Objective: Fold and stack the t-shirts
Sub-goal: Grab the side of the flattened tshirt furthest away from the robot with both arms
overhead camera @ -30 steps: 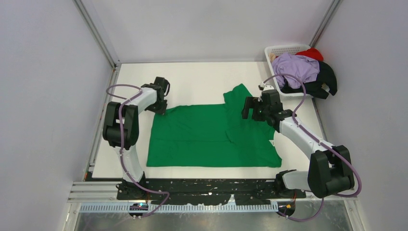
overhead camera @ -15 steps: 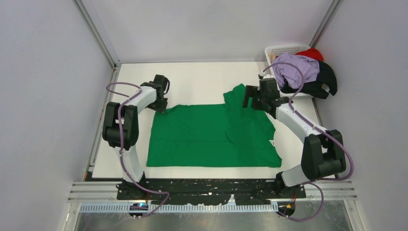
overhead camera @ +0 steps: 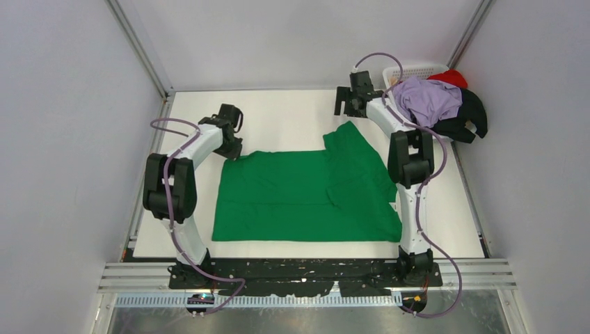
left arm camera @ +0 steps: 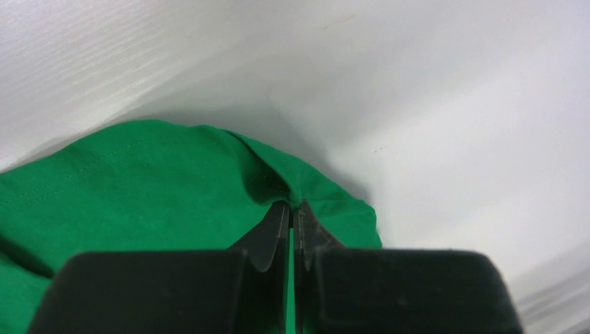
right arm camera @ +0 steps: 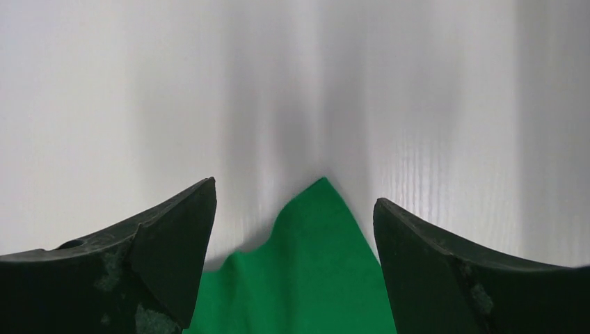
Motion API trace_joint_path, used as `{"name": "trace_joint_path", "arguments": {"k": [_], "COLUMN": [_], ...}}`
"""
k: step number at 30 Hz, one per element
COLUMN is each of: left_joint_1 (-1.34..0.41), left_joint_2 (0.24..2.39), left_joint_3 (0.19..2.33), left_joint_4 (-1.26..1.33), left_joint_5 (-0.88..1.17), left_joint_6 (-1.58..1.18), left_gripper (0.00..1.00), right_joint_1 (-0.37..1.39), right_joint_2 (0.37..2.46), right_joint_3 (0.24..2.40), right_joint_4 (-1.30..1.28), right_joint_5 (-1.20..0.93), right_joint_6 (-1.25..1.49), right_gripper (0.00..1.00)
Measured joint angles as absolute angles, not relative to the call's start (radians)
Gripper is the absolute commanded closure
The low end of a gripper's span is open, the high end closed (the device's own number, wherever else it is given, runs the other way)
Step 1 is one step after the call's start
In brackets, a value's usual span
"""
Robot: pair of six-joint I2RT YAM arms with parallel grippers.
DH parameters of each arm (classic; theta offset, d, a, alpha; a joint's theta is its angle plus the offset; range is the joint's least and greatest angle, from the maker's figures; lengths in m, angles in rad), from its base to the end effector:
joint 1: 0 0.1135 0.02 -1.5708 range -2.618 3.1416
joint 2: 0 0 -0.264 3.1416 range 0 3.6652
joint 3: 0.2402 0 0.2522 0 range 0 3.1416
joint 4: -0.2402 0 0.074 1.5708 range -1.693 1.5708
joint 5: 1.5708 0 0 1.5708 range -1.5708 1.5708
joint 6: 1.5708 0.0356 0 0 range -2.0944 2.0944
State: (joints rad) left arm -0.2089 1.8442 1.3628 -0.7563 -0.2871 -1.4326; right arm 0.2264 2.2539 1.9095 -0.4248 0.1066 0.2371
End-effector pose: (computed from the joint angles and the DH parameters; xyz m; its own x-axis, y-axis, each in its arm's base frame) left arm 0.3656 -0.0672 0.2053 -0.2347 -0.9213 -0.3101 -0.9007 0.3260 -0.2870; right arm 0.5037 0.1121 0.2159 -0.6938 0.0799 -0.7158 0.0147 0.9952 0.0968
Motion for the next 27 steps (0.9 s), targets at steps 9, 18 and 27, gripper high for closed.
{"name": "trace_joint_path", "arguments": {"k": [9,18,27], "left_joint_1": [-0.209,-0.209,-0.209], "left_joint_2": [1.841,1.839,1.824], "left_joint_3": [1.361,1.349,1.349], "left_joint_4": [-0.753,-0.751,-0.752], "left_joint_5": [-0.277,-0.265,-0.265], "left_joint_6": [-1.402,-1.375,-1.344], "left_gripper": [1.00,1.00,1.00], "right_joint_1": [0.229,0.249,0.256], "right_joint_2": [2.515,2.499,2.425], "right_joint_3": [2.232,2.197,2.075], "right_joint_4": [-0.627,-0.668,-0.633], "right_joint_5": [0.131,0.189,0.201], "right_joint_6": [0.249,0.233,0.178], "right_gripper": [0.21,0.61,0.95]}}
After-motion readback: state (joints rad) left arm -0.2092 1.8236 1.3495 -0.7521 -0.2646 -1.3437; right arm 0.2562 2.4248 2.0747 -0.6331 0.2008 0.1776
